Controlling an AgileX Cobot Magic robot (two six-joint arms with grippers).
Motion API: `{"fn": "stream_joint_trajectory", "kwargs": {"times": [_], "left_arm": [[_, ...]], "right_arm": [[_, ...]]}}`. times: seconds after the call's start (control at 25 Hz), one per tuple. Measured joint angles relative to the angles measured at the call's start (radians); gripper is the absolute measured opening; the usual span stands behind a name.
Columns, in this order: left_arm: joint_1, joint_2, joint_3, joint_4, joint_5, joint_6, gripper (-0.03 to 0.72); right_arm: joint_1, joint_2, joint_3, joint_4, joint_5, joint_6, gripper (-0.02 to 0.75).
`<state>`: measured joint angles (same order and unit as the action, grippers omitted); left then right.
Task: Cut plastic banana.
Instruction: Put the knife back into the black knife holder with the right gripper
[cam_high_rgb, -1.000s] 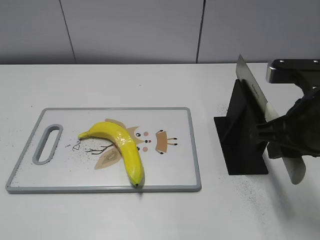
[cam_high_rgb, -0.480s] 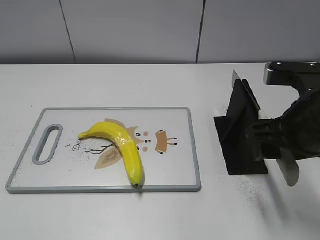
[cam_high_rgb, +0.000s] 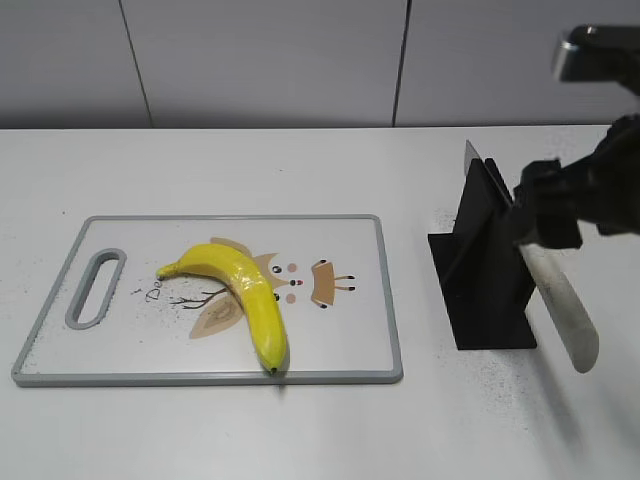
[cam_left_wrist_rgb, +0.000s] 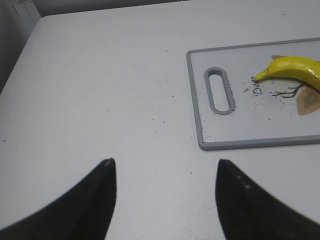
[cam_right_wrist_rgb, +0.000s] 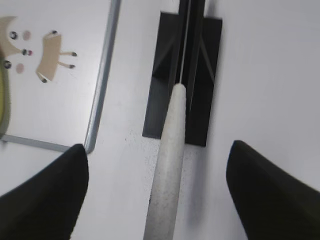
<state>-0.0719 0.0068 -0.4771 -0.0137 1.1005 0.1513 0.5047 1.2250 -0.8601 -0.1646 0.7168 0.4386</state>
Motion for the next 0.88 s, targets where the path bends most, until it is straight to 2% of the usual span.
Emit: {"fn": "stream_joint_trajectory", "kwargs": {"times": [0.2, 0.36, 0.64, 0.88], "left_arm": [[0.0, 0.0, 0.0, 0.0, 0.0, 0.0, 0.585], [0.0, 0.0, 0.0, 0.0, 0.0, 0.0, 0.585], [0.0, 0.0, 0.0, 0.0, 0.0, 0.0, 0.585], [0.0, 0.0, 0.0, 0.0, 0.0, 0.0, 0.585]], "right_arm": [[0.0, -0.185, -0.012, 0.024, 0.072, -0.255, 0.628], [0.0, -0.376, 0.031, 0.03, 0.152, -0.379, 0.615], [0.0, -0.761, 0.208, 0.066, 0.192, -0.408, 0.598], [0.0, -1.001, 0.249, 0.092, 0.253, -0.41, 0.592]]}}
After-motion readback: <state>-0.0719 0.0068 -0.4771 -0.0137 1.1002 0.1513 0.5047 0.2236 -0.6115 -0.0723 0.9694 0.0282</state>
